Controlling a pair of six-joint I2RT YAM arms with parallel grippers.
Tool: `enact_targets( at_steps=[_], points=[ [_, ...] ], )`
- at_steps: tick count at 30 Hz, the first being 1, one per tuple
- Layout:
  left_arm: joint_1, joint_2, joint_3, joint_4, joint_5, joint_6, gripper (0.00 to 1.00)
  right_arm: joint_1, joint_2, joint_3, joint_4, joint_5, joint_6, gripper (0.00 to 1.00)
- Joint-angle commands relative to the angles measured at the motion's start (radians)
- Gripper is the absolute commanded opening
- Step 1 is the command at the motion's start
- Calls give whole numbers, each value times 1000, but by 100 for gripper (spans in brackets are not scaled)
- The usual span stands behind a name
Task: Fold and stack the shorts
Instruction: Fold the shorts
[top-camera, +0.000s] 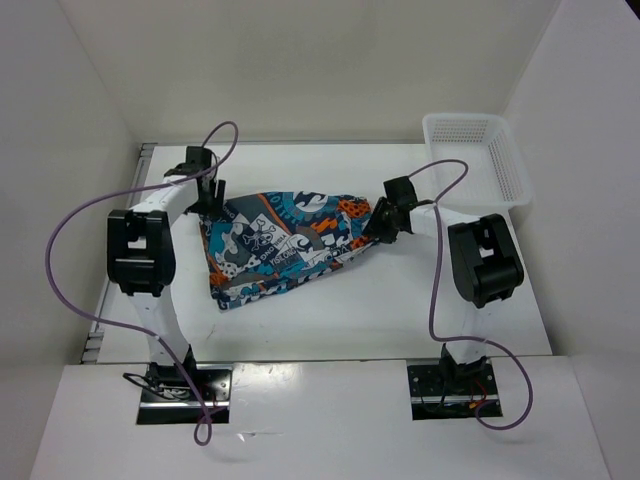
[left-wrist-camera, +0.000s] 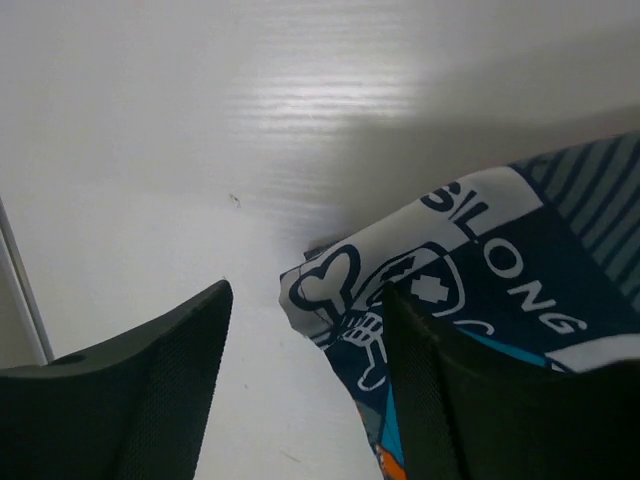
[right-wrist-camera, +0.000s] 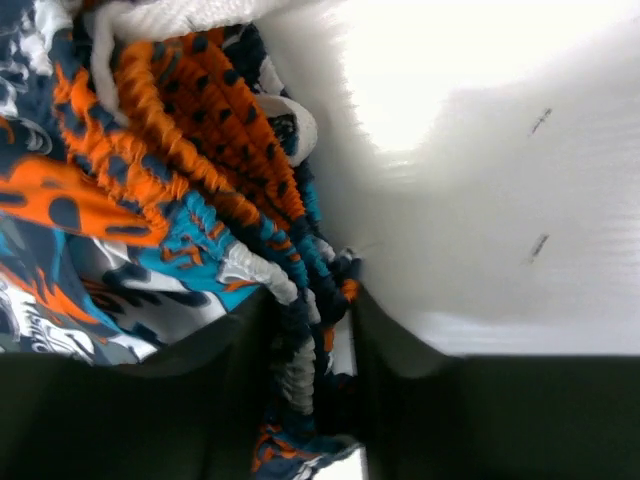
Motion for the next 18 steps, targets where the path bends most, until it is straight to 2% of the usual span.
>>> enact_targets(
  at_steps=[1,2,4,5,6,8,15,18],
  points=[
    [17,53,63,45,-13,3,65,-15,37,2,34,-13,23,36],
    [27,64,72,45,-22,3,56,-24,37,2,34,-22,23,25],
    [37,86,72,65,-22,3,40,-37,46,-9,34,-31,23,14],
    [37,86,83,65,-22,3,25,-37,46,-9,34,-31,23,9],
    [46,96,92,65,-22,3,18,-49,46,-18,34,-31,23,0],
    [46,109,125,65,-22,3,2,-61,37,-27,34,-31,23,0],
    [64,161,201,22,-13,3,0,-61,-82,-45,-9,21,3,0],
    [53,98,215,-56,51,3,24,-61,-151,-56,-30,45,-6,0]
  ],
)
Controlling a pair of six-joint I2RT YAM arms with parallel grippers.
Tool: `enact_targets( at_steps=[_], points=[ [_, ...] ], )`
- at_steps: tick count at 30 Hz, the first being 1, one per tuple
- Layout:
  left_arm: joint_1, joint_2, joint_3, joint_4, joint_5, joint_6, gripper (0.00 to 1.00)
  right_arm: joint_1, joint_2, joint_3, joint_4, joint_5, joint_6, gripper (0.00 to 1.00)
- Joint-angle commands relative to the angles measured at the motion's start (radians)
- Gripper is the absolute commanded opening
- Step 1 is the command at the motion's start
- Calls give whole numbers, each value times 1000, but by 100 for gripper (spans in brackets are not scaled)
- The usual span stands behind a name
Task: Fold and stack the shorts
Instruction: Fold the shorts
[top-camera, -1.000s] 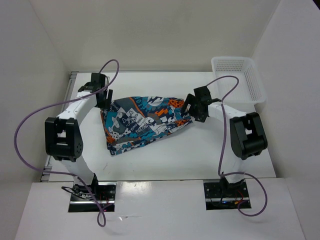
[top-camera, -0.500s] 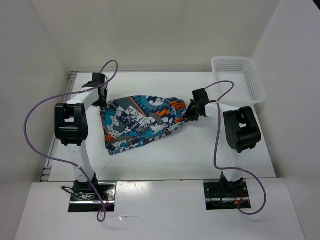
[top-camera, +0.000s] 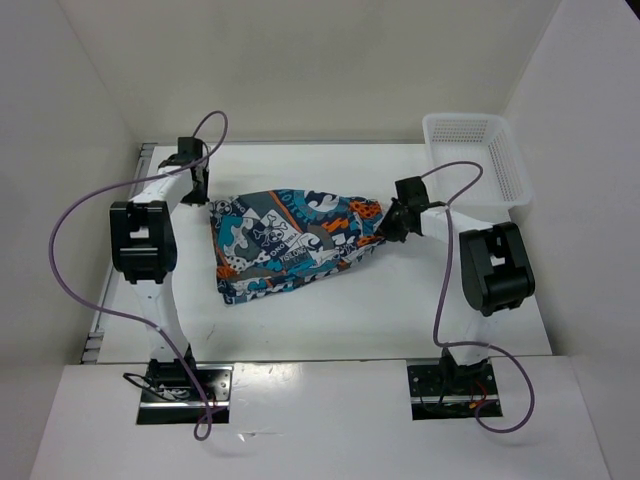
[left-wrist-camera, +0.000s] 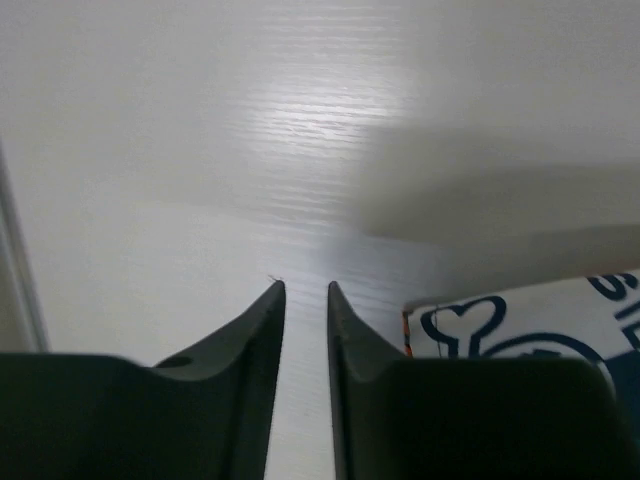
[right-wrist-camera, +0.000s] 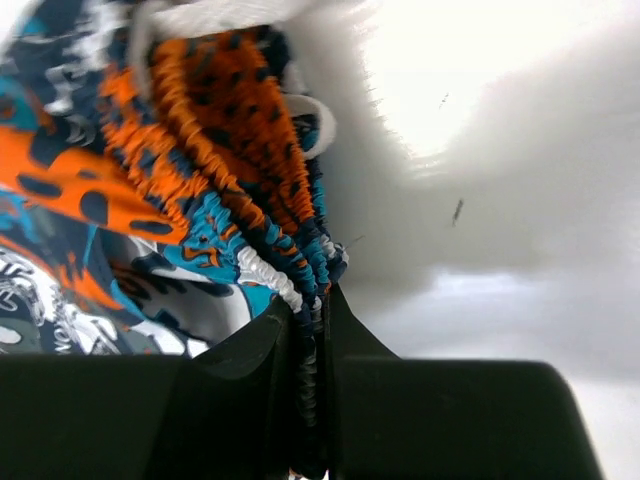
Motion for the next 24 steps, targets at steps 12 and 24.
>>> enact_targets(
  at_steps=[12,24],
  points=[
    [-123,-409,-356,-347,338,-1,67,-7,-307,-80,-66,142,-22,0],
    [-210,-329,-406,-272,461,-1,65,-7,-330,-124,-43,144,-11,0]
  ],
)
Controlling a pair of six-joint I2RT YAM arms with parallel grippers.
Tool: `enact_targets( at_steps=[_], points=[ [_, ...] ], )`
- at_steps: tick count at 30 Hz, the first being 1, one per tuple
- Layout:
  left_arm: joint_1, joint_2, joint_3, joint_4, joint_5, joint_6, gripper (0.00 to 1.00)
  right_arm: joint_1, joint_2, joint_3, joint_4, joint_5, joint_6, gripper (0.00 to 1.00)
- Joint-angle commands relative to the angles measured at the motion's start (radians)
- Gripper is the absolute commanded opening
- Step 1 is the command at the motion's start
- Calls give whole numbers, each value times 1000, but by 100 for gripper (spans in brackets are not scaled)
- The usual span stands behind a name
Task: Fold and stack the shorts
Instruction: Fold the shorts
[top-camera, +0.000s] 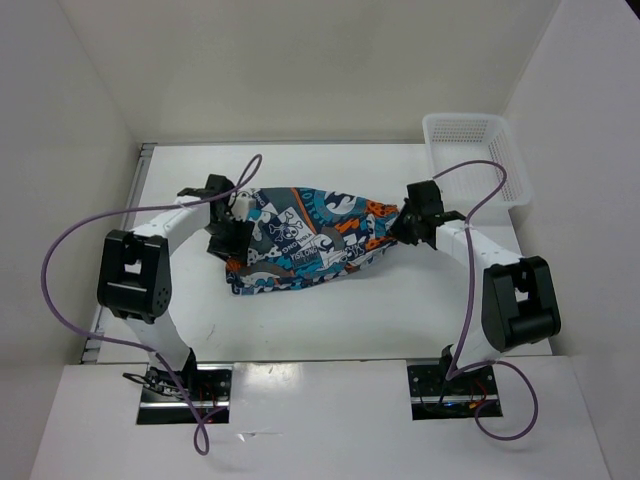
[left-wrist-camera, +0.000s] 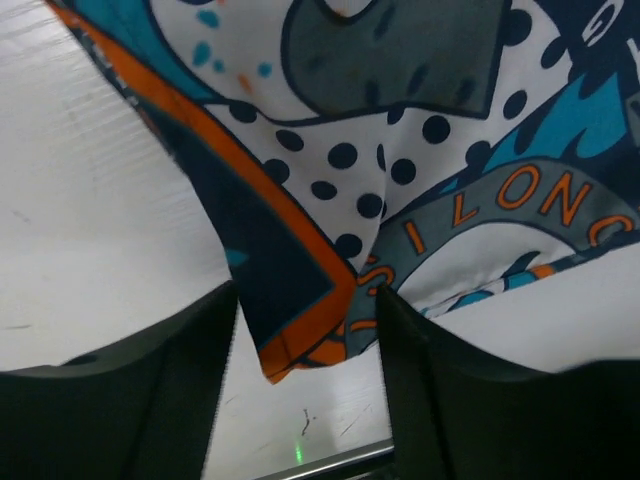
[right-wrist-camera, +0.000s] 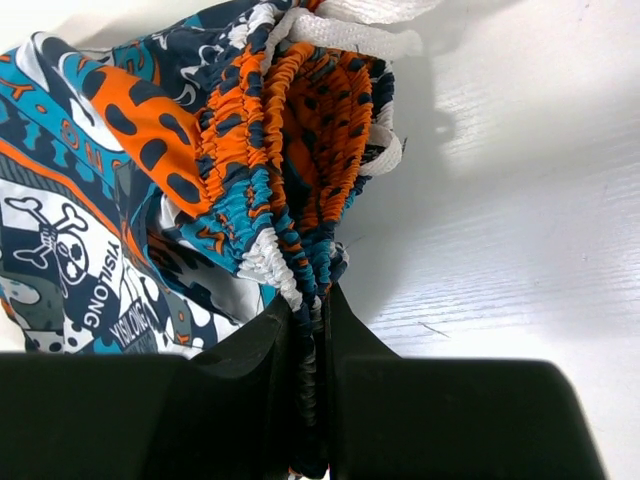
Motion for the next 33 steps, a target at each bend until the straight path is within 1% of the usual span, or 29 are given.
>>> enact_targets(
  at_steps=[1,2,3,5,6,8,9,11,13,14,15,17,18,19,20,23,24,26,27,28,30,31,33],
  points=[
    [-26,57,8,18,-17,5,60,-7,-47,-2,6,43,-8,0],
    [-26,57,-24,18,-29,5,54,-7,-47,-2,-5,44,-17,0],
    [-26,72,-43,18,-57,5,40,-7,-47,10,-5,57,-17,0],
    [-26,81,-78,30,-106,5,26,-7,-47,21,-27,67,-28,0],
    [-26,82,-112,30,-132,5,23,-7,-47,33,-40,80,-38,0],
    [-26,72,-135,41,-160,5,23,-7,-36,44,-56,97,-52,0],
    [-35,56,-135,41,-160,5,24,-16,-36,56,-68,109,-66,0],
    [-44,25,-144,19,-160,5,35,-16,-36,68,-82,120,-80,0],
    [-53,-16,-126,-4,-147,5,44,-16,-36,102,-94,120,-117,0],
    [-53,-33,-94,-25,-123,5,48,-16,-36,116,-112,134,-129,0],
    [-53,-53,-74,-34,-114,5,64,-16,-36,146,-134,134,-146,0],
    [-53,-109,-28,-35,-95,5,82,-16,-45,182,-161,134,-199,0],
    [-53,-119,22,-35,-95,5,97,-16,-45,218,-192,134,-216,0],
    [-53,-119,47,-25,-86,5,99,-16,-45,237,-209,134,-250,0],
    [-53,-110,72,-10,-86,5,99,-16,-45,255,-224,148,-269,0],
    [-53,17,156,13,-123,5,99,-16,-23,326,-283,148,-339,0],
    [-53,102,176,24,-150,5,99,-16,-10,364,-316,160,-354,0],
    [-53,176,231,24,-150,5,99,-16,5,410,-355,180,-400,0],
    [-53,233,242,34,-150,5,99,-16,5,464,-373,191,-414,0],
    [-53,256,257,45,-138,5,99,-16,14,492,-404,201,-430,0],
    [-63,314,306,45,-115,5,96,19,27,577,-427,212,-476,0],
    [-72,331,326,45,-95,5,94,78,42,605,-445,247,-491,0],
    [-83,377,372,45,-86,5,88,155,71,685,-459,287,-531,0]
  ],
)
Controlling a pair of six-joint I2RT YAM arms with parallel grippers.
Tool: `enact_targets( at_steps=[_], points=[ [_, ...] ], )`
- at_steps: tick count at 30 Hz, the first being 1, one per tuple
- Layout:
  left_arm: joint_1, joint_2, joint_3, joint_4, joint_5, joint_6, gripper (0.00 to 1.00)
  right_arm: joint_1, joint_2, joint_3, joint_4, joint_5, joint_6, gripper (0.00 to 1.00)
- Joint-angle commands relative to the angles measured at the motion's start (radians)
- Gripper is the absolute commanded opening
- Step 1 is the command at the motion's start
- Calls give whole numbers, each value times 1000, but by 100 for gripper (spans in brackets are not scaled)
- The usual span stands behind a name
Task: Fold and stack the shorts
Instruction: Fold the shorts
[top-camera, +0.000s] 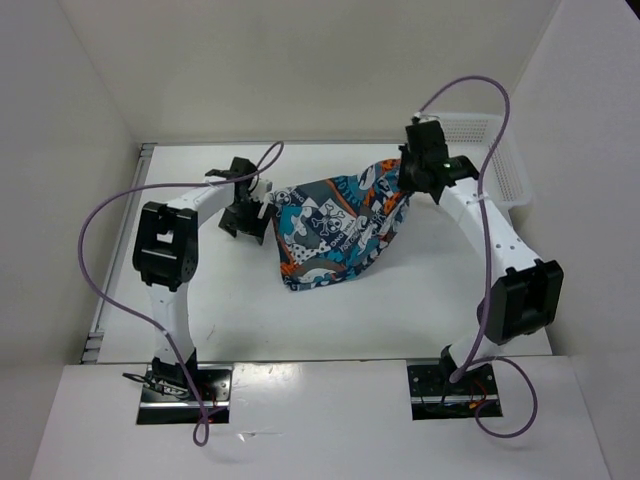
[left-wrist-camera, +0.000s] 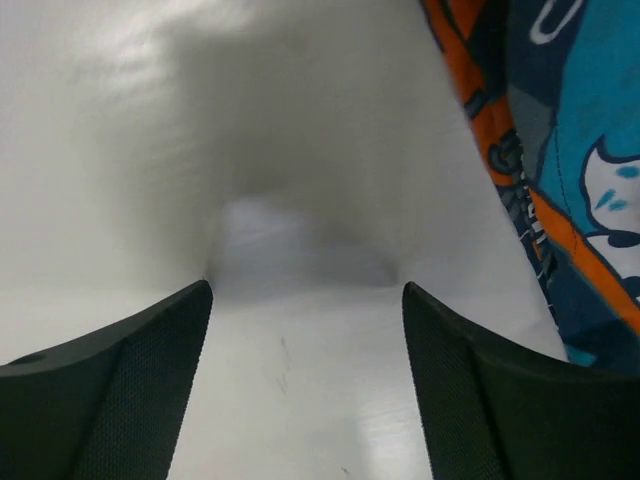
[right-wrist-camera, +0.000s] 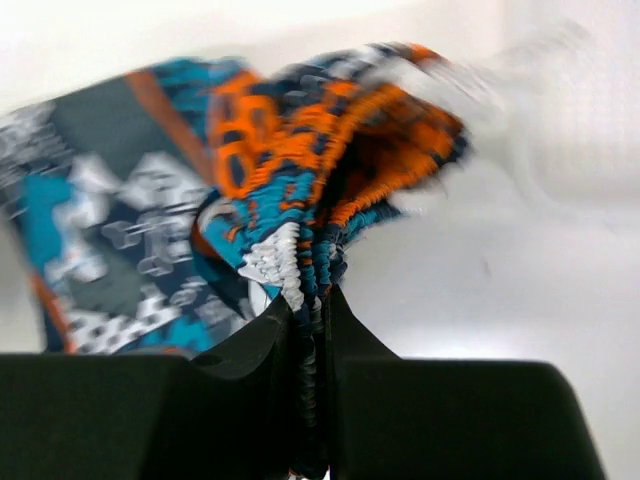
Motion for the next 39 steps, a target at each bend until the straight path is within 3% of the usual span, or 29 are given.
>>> enact_targets(
  at_steps=[1,5,12,13,14,16,17,20,21,25,28,31,36,39],
  points=[
    [-28,65,71,4,75,4,82,189,70,140,-69,85,-111,0],
    [-62,108,105,4,118,4,74,357,235,266,-113,85,-145,0],
    [-58,117,105,13,85,4,71,575,518,438,-170,127,-154,2],
    [-49,117,105,22,76,4,71,590,535,470,-170,136,-145,7],
    [-36,117,105,22,66,4,71,615,550,482,-159,124,-145,18],
    [8,117,105,22,48,4,75,628,581,502,-132,105,-125,25],
    [20,117,105,22,18,4,78,638,581,513,-113,95,-125,41],
    [54,99,105,22,-15,4,79,638,590,536,-86,53,-93,54],
    [66,99,105,32,-15,4,82,638,572,548,-55,11,-81,67],
    [87,65,139,32,-87,4,85,638,470,536,71,-144,-80,79],
    [96,-27,173,12,-115,4,85,638,305,397,206,-163,-30,79],
    [29,-162,197,-25,-76,4,86,578,100,127,331,-108,50,77],
    [-117,-251,178,-93,-17,4,92,417,-45,-221,275,-47,238,74],
    [-189,-230,112,-70,-3,4,92,331,-89,-385,315,-56,306,65]
  ],
)
